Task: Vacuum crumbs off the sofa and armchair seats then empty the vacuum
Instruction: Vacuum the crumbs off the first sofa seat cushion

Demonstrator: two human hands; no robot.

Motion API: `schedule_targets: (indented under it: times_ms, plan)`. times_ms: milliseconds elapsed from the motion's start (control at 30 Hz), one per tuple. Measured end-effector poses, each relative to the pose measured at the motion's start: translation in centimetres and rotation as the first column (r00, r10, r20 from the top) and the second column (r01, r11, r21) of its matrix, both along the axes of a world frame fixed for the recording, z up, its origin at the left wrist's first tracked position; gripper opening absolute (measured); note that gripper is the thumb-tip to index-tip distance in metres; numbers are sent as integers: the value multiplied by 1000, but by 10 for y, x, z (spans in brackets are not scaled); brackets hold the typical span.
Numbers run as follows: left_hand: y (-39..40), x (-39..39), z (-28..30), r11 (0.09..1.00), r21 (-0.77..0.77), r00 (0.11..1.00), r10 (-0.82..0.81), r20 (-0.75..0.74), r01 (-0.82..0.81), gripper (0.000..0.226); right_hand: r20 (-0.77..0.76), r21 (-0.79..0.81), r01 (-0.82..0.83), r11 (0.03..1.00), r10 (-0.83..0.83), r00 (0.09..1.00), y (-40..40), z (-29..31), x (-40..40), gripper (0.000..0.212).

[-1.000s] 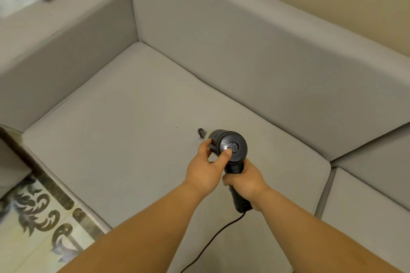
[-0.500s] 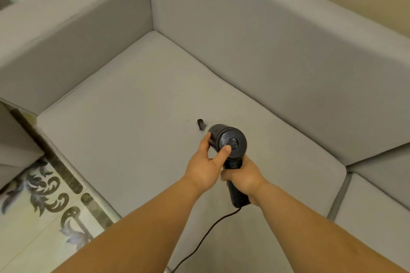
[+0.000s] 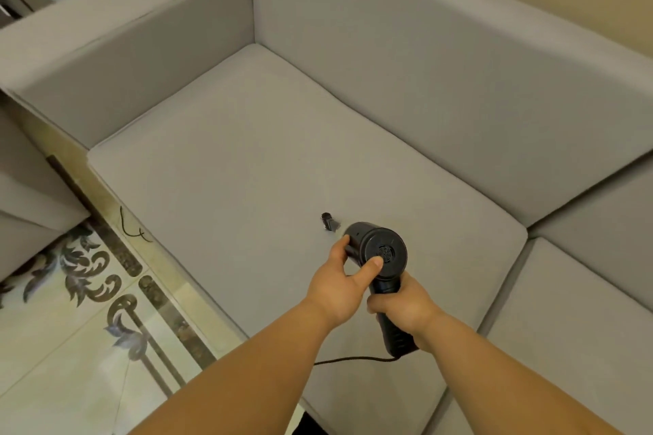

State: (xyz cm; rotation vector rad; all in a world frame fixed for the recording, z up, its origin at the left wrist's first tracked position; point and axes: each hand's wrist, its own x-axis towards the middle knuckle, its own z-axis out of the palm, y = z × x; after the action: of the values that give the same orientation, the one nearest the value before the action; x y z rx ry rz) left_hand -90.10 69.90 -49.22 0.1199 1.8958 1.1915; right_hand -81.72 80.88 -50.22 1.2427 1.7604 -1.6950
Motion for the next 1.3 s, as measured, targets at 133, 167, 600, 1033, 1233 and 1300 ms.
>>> schedule_targets:
  times_ms: [133,167,600,1033,1233,1300]
  plan:
    - [-19,57,0,1000,3,1000,-8,4,8,80,8,-2,-7,1000,7,1000,-18,0,58,40]
    - [-23,72,0,1000,-1,1000,-13,-1,13,81,8,0,-11,1000,11,1000,-22,0,73,40]
    - [-29,206,22,999,16,998,-37,-45,38,75,45,112,44,993,-50,998,-34,31,205,37]
    - [6,191,-17,964,64,966,-254,-45,256,76,-51,121,273,954,-269,962,-19,-10,204,44]
    - [-23,199,-11,948,9,947,-319,-37,319,82,19,32,238,971,-239,971,-43,-1,217,38]
    - [-34,203,-6,942,-19,941,-336,-37,336,83,37,10,212,977,-213,976,-52,2,222,33]
